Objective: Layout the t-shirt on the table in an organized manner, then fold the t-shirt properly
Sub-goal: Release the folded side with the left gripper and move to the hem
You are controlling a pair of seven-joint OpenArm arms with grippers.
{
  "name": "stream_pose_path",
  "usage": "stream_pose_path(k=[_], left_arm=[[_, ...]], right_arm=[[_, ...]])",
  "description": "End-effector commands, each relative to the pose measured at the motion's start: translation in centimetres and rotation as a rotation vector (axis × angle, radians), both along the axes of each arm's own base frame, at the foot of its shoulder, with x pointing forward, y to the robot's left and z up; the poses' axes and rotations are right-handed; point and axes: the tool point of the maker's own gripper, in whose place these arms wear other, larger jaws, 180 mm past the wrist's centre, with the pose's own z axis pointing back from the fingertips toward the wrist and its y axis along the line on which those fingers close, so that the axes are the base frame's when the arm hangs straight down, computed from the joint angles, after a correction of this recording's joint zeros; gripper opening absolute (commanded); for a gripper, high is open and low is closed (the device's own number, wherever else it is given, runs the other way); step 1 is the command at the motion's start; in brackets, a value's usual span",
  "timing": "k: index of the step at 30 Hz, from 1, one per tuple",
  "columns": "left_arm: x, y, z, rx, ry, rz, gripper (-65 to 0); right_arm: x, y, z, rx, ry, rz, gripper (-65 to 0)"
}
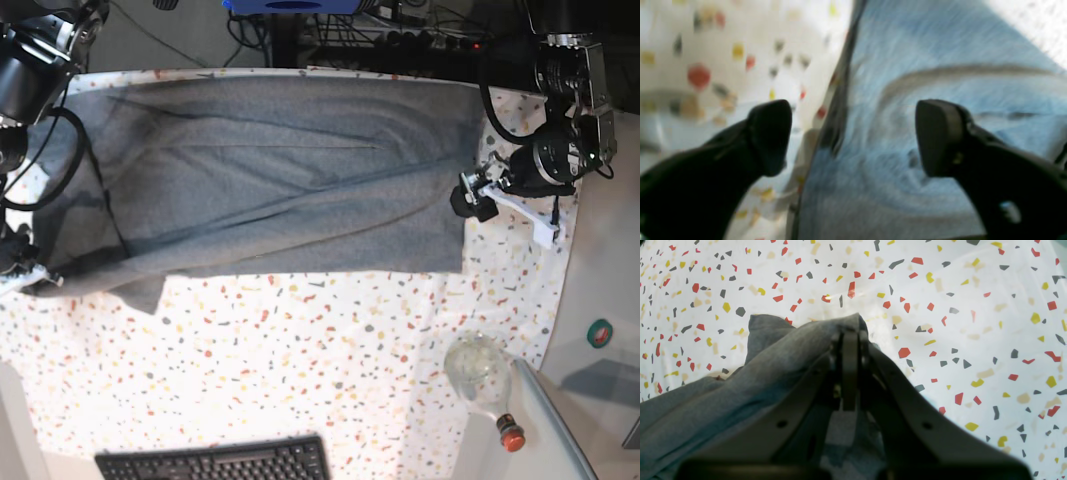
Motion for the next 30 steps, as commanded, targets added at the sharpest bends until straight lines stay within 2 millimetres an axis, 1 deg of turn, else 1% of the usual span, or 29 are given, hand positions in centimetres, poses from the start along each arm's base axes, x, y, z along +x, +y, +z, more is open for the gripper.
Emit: stream_pose_path(k=[1, 2, 3, 8, 11, 13, 14, 16, 17, 19, 21, 22, 24, 27, 30], left_arm=[[1.6, 0.8, 1.2, 0.015, -0.049, 0.006, -6.4], [2.7, 1.0, 1.6, 0.011, -0.066, 0.014, -6.4], [3.7, 1.2, 1.5, 0.001, -0.067, 0.026, -6.4], [7.8, 1.7, 0.2, -0.063, -0.030, 0.076, -6.6], [9.9, 1.6, -0.4, -0.011, 0.004, 0.040, -6.6], [11.1, 1.0, -0.9, 0.042, -0.004, 0.004, -6.6], [11.5, 0.7, -1.2, 0.067, -0.007, -0.017, -6.6], [11.7, 0.0, -2.2, 0.076, 0.006, -0.037, -6.6], [11.7, -0.1, -2.7, 0.079, 0.018, -0.040, -6.6], [11.0, 0.0, -3.9, 0.075, 0.057, -0.032, -6.6], [10.8, 0.2, -4.5, 0.082, 0.060, -0.023, -6.7], [10.6, 0.4, -4.8, 0.087, 0.061, -0.017, -7.9], [10.2, 0.7, -5.4, 0.090, 0.065, -0.005, -12.7], [9.7, 1.0, -6.0, 0.092, 0.081, 0.005, -26.2], [9.6, 1.0, -6.1, 0.092, 0.084, 0.004, -39.3]], right_arm=[[1.1, -0.8, 1.9, -0.027, -0.060, -0.001, -65.0], [1.1, -0.8, 1.9, -0.027, -0.060, -0.001, -65.0], [1.1, -0.8, 1.9, -0.027, -0.060, -0.001, -65.0], [1.1, -0.8, 1.9, -0.028, -0.061, -0.001, -65.0], [1.2, -0.8, 2.0, -0.029, -0.062, -0.001, -65.0], [1.2, -0.8, 2.1, -0.031, -0.065, -0.001, -65.0], [1.2, -0.8, 2.1, -0.031, -0.066, -0.001, -65.0], [1.2, -0.8, 2.1, -0.031, -0.066, -0.001, -65.0], [1.2, -0.9, 2.1, -0.031, -0.066, -0.002, -65.0], [1.1, -1.0, 2.2, -0.031, -0.067, -0.005, -65.0], [1.1, -1.1, 2.2, -0.032, -0.067, -0.007, -65.0], [1.1, -1.1, 2.3, -0.033, -0.069, -0.007, -65.0], [1.1, -1.1, 2.3, -0.035, -0.069, -0.007, -65.0], [1.1, -1.2, 2.3, -0.035, -0.070, -0.007, -65.0], [1.2, -1.1, 2.3, -0.035, -0.071, -0.004, -65.0]])
